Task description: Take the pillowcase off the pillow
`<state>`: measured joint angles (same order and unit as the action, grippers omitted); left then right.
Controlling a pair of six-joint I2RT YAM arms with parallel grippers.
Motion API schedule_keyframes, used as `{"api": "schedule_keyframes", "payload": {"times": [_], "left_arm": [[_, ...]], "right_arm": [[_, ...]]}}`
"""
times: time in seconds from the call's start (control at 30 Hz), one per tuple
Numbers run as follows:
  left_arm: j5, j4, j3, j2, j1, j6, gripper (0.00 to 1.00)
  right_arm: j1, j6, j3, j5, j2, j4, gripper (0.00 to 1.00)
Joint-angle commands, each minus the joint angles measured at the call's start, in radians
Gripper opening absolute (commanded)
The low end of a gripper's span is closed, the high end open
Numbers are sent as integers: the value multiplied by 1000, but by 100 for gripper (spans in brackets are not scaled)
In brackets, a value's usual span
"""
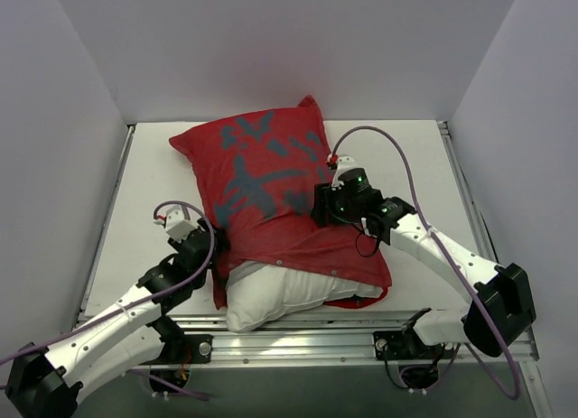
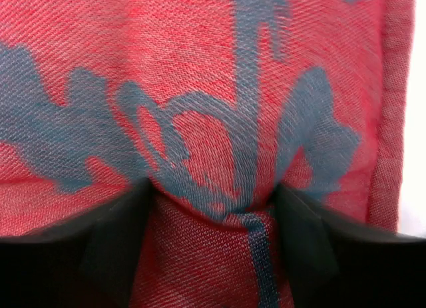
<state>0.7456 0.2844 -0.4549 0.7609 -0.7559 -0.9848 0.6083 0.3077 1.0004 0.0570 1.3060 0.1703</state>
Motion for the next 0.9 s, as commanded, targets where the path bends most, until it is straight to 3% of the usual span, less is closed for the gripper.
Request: {"api": "schedule_keyframes", "payload": {"times": [0.0, 0.03, 0.07, 0.1, 0.3, 0.53, 0.63, 0.73, 0.87], "left_arm": [[-211, -149, -80, 107, 82, 142, 68], [-253, -163, -96, 174, 123, 179, 68], [-337, -206, -131, 210, 139, 199, 69], [-374, -229, -149, 248, 153, 222, 69], [-547, -344, -380, 549, 176, 348, 73], [-696, -386, -683, 817, 210, 399, 74], [-690, -349, -770, 841, 240, 402, 80], [-667, -288, -867, 793, 274, 396, 97], [-605, -86, -903, 669, 294, 408, 94]], "right_arm": [[18, -6, -68, 116, 9, -63, 48], [31, 2, -87, 130, 1, -71, 15], [80, 22, -121, 124, -28, -80, 4], [112, 36, -135, 110, -48, -83, 0], [300, 245, -227, -15, -230, -141, 0], [295, 337, -298, -224, -315, -235, 0], [192, 308, -287, -183, -249, -291, 0], [98, 280, -273, -112, -159, -399, 0], [82, 232, -206, -109, -67, -443, 0]]}}
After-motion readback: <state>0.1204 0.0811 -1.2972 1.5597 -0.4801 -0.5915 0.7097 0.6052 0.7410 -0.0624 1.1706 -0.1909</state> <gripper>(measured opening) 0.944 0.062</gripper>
